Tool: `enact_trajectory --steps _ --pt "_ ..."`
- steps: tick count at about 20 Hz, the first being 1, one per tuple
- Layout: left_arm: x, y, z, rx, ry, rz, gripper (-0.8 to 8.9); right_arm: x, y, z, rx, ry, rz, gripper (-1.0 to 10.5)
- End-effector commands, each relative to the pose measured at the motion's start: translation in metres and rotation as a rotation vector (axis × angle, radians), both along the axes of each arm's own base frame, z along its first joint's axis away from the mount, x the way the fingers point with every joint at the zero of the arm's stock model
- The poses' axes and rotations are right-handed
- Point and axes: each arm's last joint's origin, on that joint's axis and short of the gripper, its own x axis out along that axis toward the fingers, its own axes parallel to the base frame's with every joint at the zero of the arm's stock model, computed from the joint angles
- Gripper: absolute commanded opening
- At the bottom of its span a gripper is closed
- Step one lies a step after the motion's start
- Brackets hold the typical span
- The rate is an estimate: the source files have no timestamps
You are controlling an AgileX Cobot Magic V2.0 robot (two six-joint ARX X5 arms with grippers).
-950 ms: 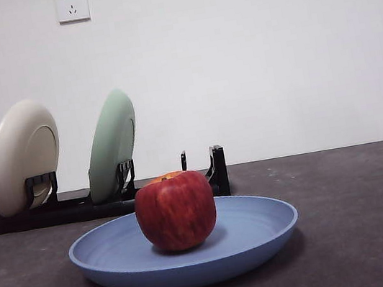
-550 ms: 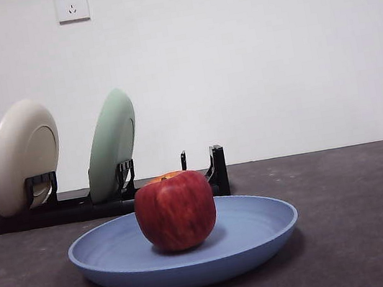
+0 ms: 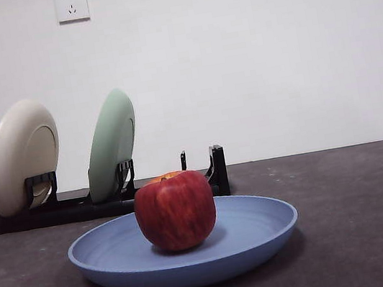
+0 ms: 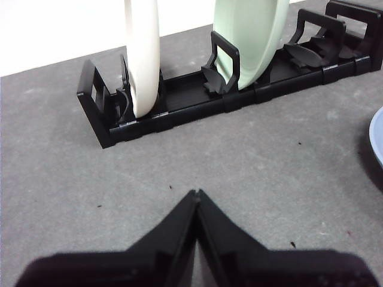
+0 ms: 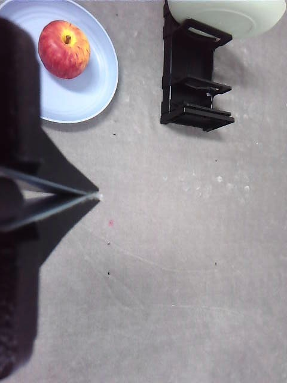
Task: Take the blue plate from the plate rack,put the plate on the table,take the apple from the table,put the apple in the plate
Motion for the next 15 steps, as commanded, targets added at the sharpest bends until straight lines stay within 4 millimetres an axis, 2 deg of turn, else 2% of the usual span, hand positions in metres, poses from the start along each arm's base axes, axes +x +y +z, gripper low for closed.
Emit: enact_trajectory --steps 1,4,5,7,8,9,12,14,15 --pt "0.001 0.0 -0.004 -0.004 0.012 0.007 -0.03 0.0 0.0 -0.003 -0.016 0.017 -0.008 0.0" --pt "0.001 0.0 -0.005 -0.003 0.028 0.007 -0.03 0.001 -0.001 -0.002 -0.129 -0.012 0.031 0.0" --pt "0.002 0.0 -0.006 -0.002 0.034 0.007 -0.03 0.002 -0.003 -0.001 -0.175 -0.06 -0.013 0.0" --pt "0.002 0.0 -0.007 -0.001 0.044 0.007 -0.03 0.013 -0.007 0.004 -0.242 -0.218 -0.216 0.0" --pt "0.002 0.0 -0.007 0.0 0.05 0.007 -0.03 0.02 -0.011 0.003 -0.234 -0.277 -0.306 0.0" --pt "0.002 0.0 -0.007 0.0 0.055 0.007 -0.03 0.029 -0.014 -0.002 -0.223 -0.298 -0.321 0.0" --pt "0.002 0.0 -0.008 0.0 0.059 0.007 -0.03 0.055 -0.023 -0.044 -0.107 -0.362 -0.123 0.0" --pt "0.003 0.0 -0.008 0.001 0.061 0.007 -0.03 0.068 -0.037 -0.087 -0.019 -0.472 0.089 0.0" --pt "0.003 0.0 -0.008 0.0 0.062 0.007 -0.03 0.069 -0.045 -0.108 0.006 -0.52 0.141 0.0"
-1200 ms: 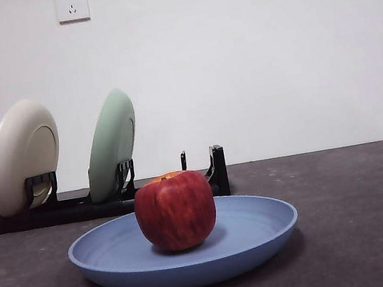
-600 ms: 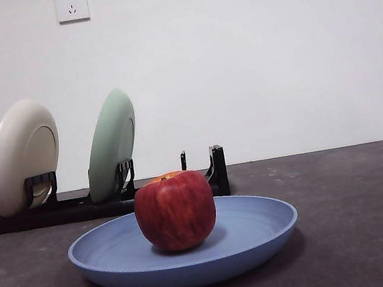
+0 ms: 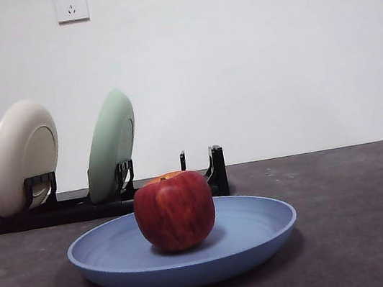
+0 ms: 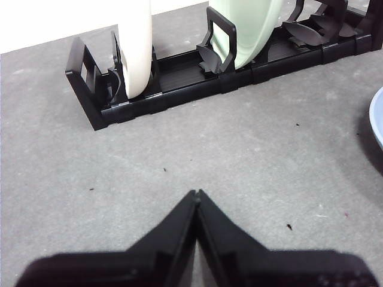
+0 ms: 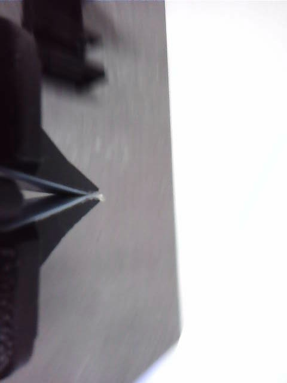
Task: Take the blue plate from the plate rack,put the plate on the table,take the apple from the table,put the apple in the plate
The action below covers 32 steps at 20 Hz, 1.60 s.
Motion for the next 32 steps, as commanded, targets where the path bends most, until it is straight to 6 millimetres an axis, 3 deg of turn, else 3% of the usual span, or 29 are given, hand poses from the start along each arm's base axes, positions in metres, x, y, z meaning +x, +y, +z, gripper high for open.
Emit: enact_trajectory --steps 1,6,14,17,23,32 --pt "0.0 0.0 -0.003 -0.004 0.006 0.007 -0.03 0.004 -0.015 -0.055 -0.045 -0.117 0.19 0.0" --pt "0.0 0.0 -0.004 -0.004 0.007 0.007 -0.03 -0.029 -0.044 -0.122 -0.062 -0.154 0.049 0.0" --pt "0.0 0.0 -0.004 -0.004 0.007 0.007 -0.03 -0.058 -0.054 -0.188 -0.094 -0.175 -0.018 0.0" --pt "0.0 0.0 -0.004 -0.004 0.007 0.007 -0.03 -0.06 -0.054 -0.203 -0.095 -0.163 -0.015 0.0" --pt "0.0 0.0 -0.004 -0.004 0.007 0.007 -0.03 -0.068 -0.054 -0.225 -0.097 0.031 -0.006 0.0" --pt "0.0 0.0 -0.004 -0.004 0.007 0.007 -0.03 -0.07 -0.055 -0.22 -0.1 -0.026 -0.016 0.0"
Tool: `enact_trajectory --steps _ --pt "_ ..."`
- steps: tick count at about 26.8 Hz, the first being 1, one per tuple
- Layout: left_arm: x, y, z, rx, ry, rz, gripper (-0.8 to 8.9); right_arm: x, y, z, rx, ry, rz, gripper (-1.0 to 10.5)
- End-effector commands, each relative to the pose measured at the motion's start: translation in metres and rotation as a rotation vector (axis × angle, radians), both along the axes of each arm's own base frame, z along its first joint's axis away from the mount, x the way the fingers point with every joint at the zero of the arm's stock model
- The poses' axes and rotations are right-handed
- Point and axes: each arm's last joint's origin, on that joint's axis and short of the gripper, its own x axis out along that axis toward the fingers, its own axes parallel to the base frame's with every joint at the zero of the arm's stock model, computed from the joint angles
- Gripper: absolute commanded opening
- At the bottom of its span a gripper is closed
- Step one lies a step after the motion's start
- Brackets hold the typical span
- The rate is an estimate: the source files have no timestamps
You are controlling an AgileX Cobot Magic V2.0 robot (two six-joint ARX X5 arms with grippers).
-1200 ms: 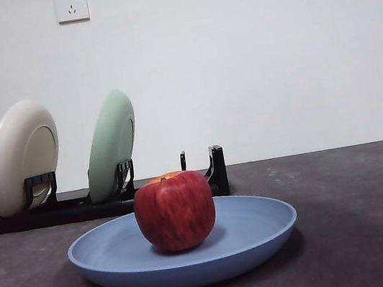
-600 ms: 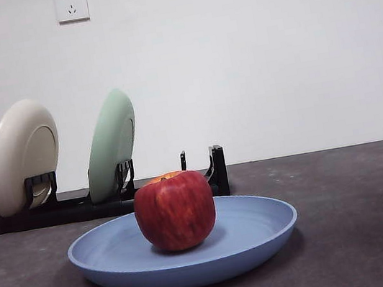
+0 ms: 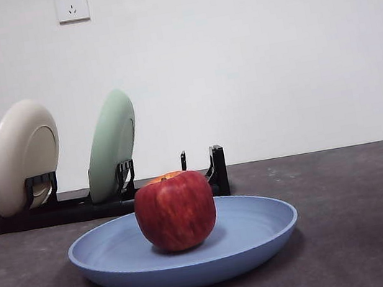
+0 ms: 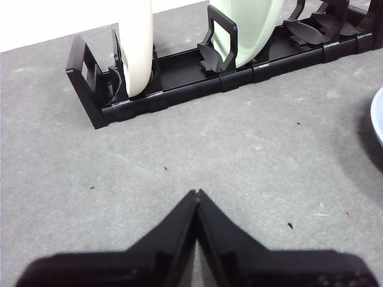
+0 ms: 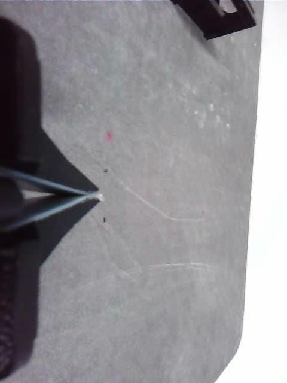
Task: Take the blue plate from the plate rack,put the plate on the table,take the apple from the table,put the apple in the plate
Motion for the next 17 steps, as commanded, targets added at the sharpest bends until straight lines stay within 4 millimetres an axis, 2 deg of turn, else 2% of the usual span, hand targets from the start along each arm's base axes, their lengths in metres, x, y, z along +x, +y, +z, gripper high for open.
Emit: enact_trajectory --steps 1,17 --pt "0.0002 0.0003 -0.0033 -0.004 0.005 0.007 -0.03 -0.0006 -0.0002 -0.0008 -0.005 -0.021 -0.004 0.0" --pt "0.0002 0.0003 -0.0033 -0.004 0.005 0.007 -0.03 -0.0014 -0.0002 0.0008 -0.005 -0.041 -0.004 0.0"
